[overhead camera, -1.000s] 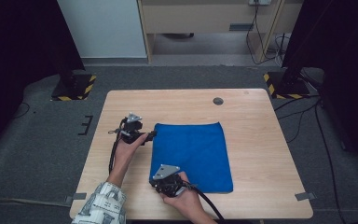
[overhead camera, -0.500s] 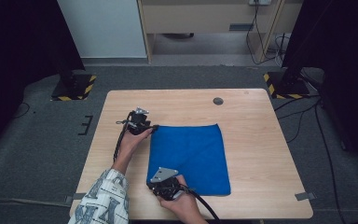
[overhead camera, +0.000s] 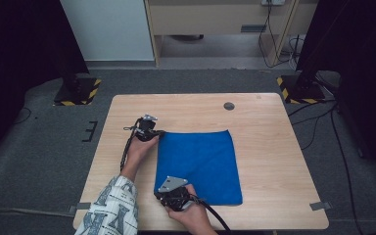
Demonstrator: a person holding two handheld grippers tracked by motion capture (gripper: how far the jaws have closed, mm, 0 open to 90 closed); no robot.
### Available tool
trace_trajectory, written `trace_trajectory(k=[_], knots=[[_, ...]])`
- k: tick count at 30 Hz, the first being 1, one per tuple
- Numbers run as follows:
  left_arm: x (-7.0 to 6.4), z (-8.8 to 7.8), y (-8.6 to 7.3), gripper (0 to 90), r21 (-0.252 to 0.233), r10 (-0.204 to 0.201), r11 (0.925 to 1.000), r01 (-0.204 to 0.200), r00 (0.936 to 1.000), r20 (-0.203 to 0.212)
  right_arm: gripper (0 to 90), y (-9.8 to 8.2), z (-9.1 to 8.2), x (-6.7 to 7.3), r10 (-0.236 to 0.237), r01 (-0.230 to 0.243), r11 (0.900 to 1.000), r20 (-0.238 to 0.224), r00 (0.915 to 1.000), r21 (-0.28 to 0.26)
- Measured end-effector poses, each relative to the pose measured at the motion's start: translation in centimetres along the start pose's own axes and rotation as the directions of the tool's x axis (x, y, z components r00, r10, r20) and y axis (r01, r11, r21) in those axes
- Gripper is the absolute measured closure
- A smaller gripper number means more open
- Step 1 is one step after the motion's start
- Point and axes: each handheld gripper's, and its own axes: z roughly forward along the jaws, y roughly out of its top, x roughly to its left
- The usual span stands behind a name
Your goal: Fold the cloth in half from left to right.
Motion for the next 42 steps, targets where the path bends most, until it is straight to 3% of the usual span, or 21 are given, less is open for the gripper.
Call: trace_trajectory(k=[4,7,13,21,26,42], knots=[[-0.4,-0.6,0.6,87.3,-0.033,-0.008,0.9994,0.008,1.0,-0.003,85.9,0.3,-0.4,0.1,-0.002,0.002,1.0,0.008,1.0,-0.009],[-0.6,-1.0,1.1,87.3,-0.014,-0.012,0.9998,0.012,0.9999,-0.006,86.0,0.5,-0.7,0.2,-0.003,0.003,1.0,0.019,0.9998,-0.017],[-1.0,-1.9,2.2,87.3,-0.026,-0.016,0.9995,0.016,0.9998,-0.012,86.3,1.0,-1.4,0.6,0.002,0.0,0.999,0.032,0.9995,-0.039],[-0.5,-2.7,2.3,87.5,-0.026,-0.047,0.9986,0.046,0.9988,-0.015,87.1,1.6,-1.8,1.3,0.007,-0.004,0.998,0.053,0.9986,-0.067],[-0.2,-3.4,2.3,87.6,-0.025,-0.04,0.9989,0.039,0.9988,-0.029,87.3,1.9,-1.6,2.1,-0.006,0.011,0.997,0.066,0.9978,-0.081],[1.7,-6.4,1.8,87.5,-0.039,-0.047,0.9982,0.045,0.9969,-0.063,87.1,3.4,0.1,3.8,0.008,-0.005,0.992,0.022,0.9997,-0.124]])
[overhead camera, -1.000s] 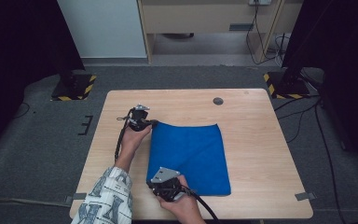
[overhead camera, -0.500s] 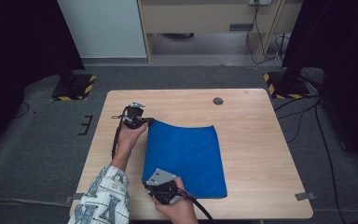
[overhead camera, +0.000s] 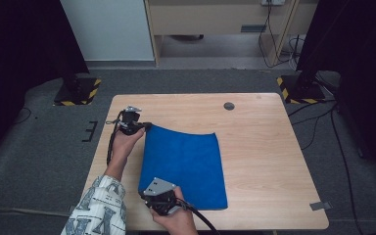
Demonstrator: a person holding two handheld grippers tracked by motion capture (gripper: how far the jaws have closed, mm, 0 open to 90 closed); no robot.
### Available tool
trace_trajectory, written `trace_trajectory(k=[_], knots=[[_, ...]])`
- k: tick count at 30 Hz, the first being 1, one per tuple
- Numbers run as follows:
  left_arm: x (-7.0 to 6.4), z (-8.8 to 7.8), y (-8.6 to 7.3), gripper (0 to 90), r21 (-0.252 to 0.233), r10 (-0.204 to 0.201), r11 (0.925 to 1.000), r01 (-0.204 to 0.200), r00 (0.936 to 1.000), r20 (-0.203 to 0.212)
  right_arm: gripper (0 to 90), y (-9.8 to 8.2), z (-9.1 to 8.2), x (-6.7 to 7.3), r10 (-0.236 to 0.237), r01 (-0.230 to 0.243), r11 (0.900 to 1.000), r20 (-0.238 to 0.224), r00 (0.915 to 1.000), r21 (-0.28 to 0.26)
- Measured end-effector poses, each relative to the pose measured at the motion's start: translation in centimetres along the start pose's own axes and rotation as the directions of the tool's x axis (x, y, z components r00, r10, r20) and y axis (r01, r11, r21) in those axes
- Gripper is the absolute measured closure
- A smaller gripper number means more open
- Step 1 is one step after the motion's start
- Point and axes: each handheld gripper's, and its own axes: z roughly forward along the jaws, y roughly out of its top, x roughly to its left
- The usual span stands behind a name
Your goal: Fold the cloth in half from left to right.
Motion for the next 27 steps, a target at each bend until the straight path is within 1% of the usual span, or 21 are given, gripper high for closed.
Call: trace_trajectory(k=[2,4,6,9,11,12,14,15,16,17,19,21,22,23,24,25,27], knots=[[-0.2,0.2,0.0,87.6,0.002,0.002,1.0,-0.002,1.0,0.001,87.1,0.0,0.0,-0.1,0.002,-0.002,1.0,-0.003,1.0,0.001],[-0.6,0.5,0.1,87.5,0.003,0.004,1.0,-0.004,1.0,0.008,87.1,-0.1,-0.3,-0.3,0.001,-0.001,1.0,-0.004,1.0,0.003],[-1.1,1.1,0.2,87.4,0.001,0.003,1.0,-0.003,0.9998,0.018,87.1,-0.2,-0.6,-0.7,0.011,-0.011,1.0,-0.007,0.9999,0.002],[-2.1,2.3,0.3,87.3,0.008,-0.001,1.0,0.001,0.9997,0.024,87.0,-0.7,-1.5,-1.4,0.044,-0.044,0.999,-0.014,0.9989,-0.004],[-2.9,3.1,0.5,87.2,0.009,-0.015,0.9999,0.015,0.9996,0.025,87.0,-1.1,-2.2,-1.9,0.05,-0.05,0.999,-0.007,0.9987,-0.006],[-3.4,3.6,0.6,87.2,0.008,-0.019,0.9998,0.018,0.9992,0.035,87.0,-1.3,-2.5,-2.1,0.053,-0.053,0.999,-0.004,0.9986,-0.005],[-4.1,4.2,0.8,87.3,0.014,-0.015,0.9998,0.015,0.9993,0.035,87.0,-1.7,-3.3,-2.6,0.054,-0.054,0.999,0.006,0.9985,-0.005],[-4.6,4.6,0.9,87.2,0.017,-0.011,0.9998,0.01,0.9993,0.037,87.1,-1.9,-3.6,-2.9,0.052,-0.051,0.999,0.011,0.9986,-0.002],[-4.6,4.6,0.9,87.2,0.017,-0.011,0.9998,0.01,0.9993,0.037,87.1,-1.9,-3.6,-2.9,0.052,-0.051,0.999,0.011,0.9986,-0.002],[-5.4,5.2,1.2,87.1,0.018,-0.002,0.9998,0.001,0.9993,0.038,87.0,-2.3,-4.4,-3.5,0.054,-0.054,0.998,0.021,0.9983,0.007],[-6.0,5.6,1.5,87.1,0.018,-0.002,0.9998,0.001,0.9991,0.043,87.1,-2.7,-5.0,-4.0,0.056,-0.056,0.998,0.03,0.998,0.013],[-6.6,6.0,1.6,87.1,0.021,-0.003,0.9998,0.002,0.9988,0.05,87.0,-3.0,-5.4,-4.3,0.048,-0.049,0.999,0.032,0.9983,0.024],[-6.6,6.0,1.6,87.0,0.021,-0.003,0.9998,0.002,0.9988,0.05,87.0,-3.0,-5.4,-4.3,0.048,-0.049,0.999,0.032,0.9983,0.024],[-7.4,6.5,1.7,86.9,0.025,0.0,0.9997,-0.001,0.9981,0.062,87.0,-3.4,-5.9,-4.5,0.033,-0.034,0.999,0.034,0.9989,0.042],[-7.7,6.8,1.8,86.9,0.027,0.005,0.9996,-0.007,0.9981,0.061,86.9,-3.5,-6.0,-4.5,0.029,-0.031,0.998,0.037,0.9989,0.048],[-7.7,6.8,1.8,86.9,0.027,0.005,0.9996,-0.007,0.9981,0.061,86.9,-3.5,-6.0,-4.5,0.029,-0.031,0.998,0.037,0.9989,0.048],[-8.5,7.5,1.9,86.8,0.036,0.007,0.9993,-0.009,0.9977,0.067,86.9,-4.0,-6.7,-4.9,0.018,-0.021,0.998,0.046,0.9988,0.063]])
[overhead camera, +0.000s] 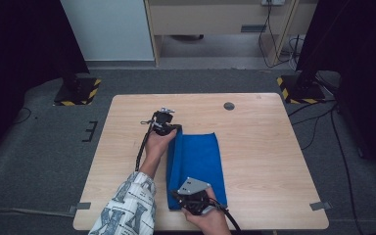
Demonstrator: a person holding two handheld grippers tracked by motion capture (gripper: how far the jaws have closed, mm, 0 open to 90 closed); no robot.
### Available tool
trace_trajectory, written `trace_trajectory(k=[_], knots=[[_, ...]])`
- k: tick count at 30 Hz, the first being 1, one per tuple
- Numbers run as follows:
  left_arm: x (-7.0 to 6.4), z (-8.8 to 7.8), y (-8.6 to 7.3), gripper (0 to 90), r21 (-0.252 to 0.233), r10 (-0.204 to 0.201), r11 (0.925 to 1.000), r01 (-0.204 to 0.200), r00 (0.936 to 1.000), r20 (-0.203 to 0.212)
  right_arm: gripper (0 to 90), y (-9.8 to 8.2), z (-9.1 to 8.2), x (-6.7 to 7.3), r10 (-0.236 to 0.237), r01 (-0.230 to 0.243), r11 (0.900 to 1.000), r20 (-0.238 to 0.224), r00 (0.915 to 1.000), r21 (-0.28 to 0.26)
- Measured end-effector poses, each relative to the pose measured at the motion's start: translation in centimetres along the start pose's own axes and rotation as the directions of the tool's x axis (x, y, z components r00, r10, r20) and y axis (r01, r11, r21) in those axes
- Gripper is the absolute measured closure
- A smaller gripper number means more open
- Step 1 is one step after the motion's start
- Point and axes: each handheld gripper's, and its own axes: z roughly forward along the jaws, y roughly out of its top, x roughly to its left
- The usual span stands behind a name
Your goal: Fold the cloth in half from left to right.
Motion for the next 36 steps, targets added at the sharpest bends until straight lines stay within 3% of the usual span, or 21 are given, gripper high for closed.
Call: trace_trajectory(k=[11,20,36], knots=[[-2.7,1.8,0.4,86.5,0.007,0.024,0.9997,-0.024,0.9995,0.018,86.7,-1.1,-2.4,-0.8,-0.009,0.009,1.0,0.034,0.9994,0.005],[-3.8,2.8,0.7,86.5,0.006,0.024,0.9997,-0.025,0.9994,0.024,86.6,-2.5,-3.6,-1.9,0.005,-0.006,1.0,0.051,0.9987,0.028],[-5.8,4.3,1.0,86.3,0.013,0.031,0.9994,-0.032,0.9987,0.041,86.7,-3.8,-5.2,-2.5,0.009,-0.013,0.999,0.08,0.9968,0.05]])
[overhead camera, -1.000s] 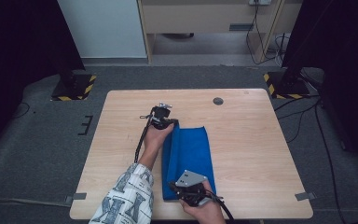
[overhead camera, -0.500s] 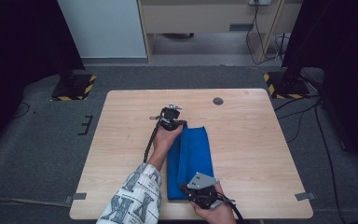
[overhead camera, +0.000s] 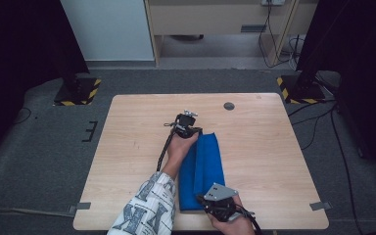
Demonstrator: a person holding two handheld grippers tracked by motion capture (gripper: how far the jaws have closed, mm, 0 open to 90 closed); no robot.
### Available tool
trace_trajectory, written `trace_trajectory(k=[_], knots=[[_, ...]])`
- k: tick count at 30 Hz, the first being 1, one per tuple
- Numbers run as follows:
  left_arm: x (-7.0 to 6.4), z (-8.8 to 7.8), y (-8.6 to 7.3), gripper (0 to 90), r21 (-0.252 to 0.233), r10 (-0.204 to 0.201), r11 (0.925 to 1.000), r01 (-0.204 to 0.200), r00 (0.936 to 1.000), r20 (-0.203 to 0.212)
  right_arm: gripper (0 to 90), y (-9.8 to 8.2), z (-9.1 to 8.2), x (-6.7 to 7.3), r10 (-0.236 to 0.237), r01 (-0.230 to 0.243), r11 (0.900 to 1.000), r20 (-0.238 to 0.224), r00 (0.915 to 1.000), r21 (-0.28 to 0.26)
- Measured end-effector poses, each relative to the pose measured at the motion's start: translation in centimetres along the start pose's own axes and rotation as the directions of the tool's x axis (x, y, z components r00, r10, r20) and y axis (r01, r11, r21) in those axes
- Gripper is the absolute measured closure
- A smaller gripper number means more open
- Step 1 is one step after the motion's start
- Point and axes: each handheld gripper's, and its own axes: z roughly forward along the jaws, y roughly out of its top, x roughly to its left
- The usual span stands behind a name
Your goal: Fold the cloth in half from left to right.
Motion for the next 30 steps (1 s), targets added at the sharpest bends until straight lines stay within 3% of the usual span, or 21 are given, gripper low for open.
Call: trace_trajectory(k=[5,9,16,26,30], knots=[[-0.9,0.5,0.5,86.4,0.006,0.02,0.9998,-0.02,0.9998,-0.008,86.5,-0.5,-0.4,-0.3,-0.009,0.009,1.0,0.017,0.9998,0.008],[-1.3,0.9,0.6,86.5,0.003,0.023,0.9997,-0.023,0.9997,-0.011,86.4,-0.9,-0.7,-0.7,0.011,-0.012,1.0,0.023,0.9997,0.006],[-1.4,1.4,0.4,86.2,0.009,0.014,0.9999,-0.014,0.9999,-0.002,85.6,-1.4,-1.0,-1.3,0.041,-0.041,0.999,0.019,0.999,0.019],[-1.5,1.8,0.2,85.8,0.008,-0.002,1.0,0.002,0.9999,0.015,84.5,-1.6,-1.2,-1.2,0.03,-0.031,0.999,0.026,0.9992,0.029],[-1.7,2.1,0.2,82.0,0.01,-0.004,0.9999,0.004,0.9999,0.011,79.2,-1.8,-1.3,-1.3,0.043,-0.044,0.998,0.029,0.9987,0.037]])
